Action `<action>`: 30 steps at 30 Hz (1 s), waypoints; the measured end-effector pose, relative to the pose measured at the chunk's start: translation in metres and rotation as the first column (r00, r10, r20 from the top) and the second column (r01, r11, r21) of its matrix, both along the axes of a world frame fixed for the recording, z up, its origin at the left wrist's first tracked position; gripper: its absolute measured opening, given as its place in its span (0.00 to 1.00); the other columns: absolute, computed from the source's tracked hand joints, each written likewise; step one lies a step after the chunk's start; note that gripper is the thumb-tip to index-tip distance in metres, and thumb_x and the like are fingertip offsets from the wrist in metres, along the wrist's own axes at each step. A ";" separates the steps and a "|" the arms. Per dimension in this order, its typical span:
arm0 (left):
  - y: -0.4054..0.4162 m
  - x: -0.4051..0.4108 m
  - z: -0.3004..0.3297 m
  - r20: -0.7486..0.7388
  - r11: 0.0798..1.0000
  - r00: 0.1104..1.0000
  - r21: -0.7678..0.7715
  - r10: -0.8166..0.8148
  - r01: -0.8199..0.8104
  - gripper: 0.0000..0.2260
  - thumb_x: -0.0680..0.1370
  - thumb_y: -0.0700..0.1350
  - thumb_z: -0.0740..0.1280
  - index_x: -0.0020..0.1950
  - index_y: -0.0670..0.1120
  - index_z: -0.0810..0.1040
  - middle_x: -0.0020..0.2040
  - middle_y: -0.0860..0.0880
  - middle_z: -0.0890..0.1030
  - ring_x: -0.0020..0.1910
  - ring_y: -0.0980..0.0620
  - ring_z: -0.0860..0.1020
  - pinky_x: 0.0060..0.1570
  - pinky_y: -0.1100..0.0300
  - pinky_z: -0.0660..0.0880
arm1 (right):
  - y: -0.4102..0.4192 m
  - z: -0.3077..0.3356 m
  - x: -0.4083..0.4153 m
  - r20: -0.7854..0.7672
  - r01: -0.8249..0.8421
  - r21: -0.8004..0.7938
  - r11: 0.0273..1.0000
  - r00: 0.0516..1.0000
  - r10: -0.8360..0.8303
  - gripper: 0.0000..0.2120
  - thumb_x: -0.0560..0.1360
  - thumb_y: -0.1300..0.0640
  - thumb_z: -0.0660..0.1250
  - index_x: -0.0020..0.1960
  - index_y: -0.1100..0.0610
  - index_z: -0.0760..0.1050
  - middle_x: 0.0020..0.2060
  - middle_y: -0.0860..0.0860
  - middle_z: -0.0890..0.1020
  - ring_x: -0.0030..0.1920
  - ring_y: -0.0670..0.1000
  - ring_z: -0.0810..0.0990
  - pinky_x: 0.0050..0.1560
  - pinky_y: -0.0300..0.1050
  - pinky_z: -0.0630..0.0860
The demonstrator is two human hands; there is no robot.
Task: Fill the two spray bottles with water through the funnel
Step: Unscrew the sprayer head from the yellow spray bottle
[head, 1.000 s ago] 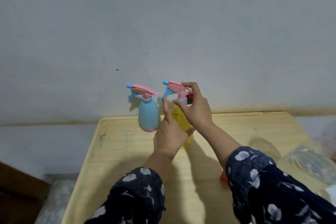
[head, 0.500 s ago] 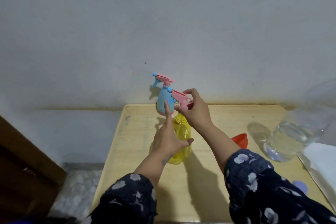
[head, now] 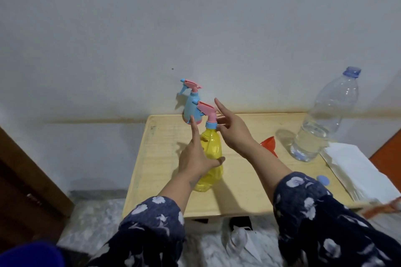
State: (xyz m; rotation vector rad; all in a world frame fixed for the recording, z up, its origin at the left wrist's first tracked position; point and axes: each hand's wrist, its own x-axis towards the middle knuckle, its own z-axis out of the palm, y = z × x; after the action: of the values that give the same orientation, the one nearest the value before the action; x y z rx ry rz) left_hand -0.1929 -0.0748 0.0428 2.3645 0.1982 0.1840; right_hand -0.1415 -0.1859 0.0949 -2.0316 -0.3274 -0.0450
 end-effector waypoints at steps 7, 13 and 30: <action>-0.018 -0.005 0.002 0.000 0.998 0.999 -0.018 -0.054 0.054 0.63 0.66 0.57 0.77 0.69 0.61 0.20 0.60 0.48 0.78 0.52 0.45 0.79 0.41 0.58 0.71 | 0.000 0.004 -0.017 0.163 0.153 -0.043 0.987 0.976 -0.145 0.31 0.71 0.54 0.72 0.71 0.43 0.66 0.58 0.47 0.79 0.49 0.47 0.77 0.49 0.43 0.76; -0.021 -0.002 -0.002 -0.008 0.999 0.999 0.011 -0.035 0.035 0.63 0.65 0.57 0.78 0.70 0.61 0.22 0.62 0.48 0.78 0.52 0.44 0.80 0.40 0.58 0.72 | -0.023 0.006 -0.014 -0.036 -0.001 0.033 0.999 0.999 0.002 0.30 0.76 0.62 0.64 0.73 0.42 0.62 0.63 0.50 0.77 0.58 0.49 0.76 0.58 0.47 0.76; -0.062 0.027 0.006 -0.015 0.997 1.000 0.075 -0.021 0.022 0.62 0.66 0.58 0.77 0.68 0.63 0.21 0.60 0.48 0.79 0.51 0.43 0.80 0.45 0.52 0.77 | -0.054 0.008 0.023 0.084 0.081 0.014 0.997 0.993 -0.082 0.32 0.73 0.61 0.71 0.72 0.45 0.64 0.47 0.50 0.79 0.39 0.43 0.75 0.38 0.31 0.69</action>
State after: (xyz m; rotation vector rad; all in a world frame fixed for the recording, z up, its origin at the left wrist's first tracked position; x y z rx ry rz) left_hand -0.1656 -0.1366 0.0485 2.4425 0.1758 0.1671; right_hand -0.1182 -0.2399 0.1032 -2.0357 -0.2957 -0.1832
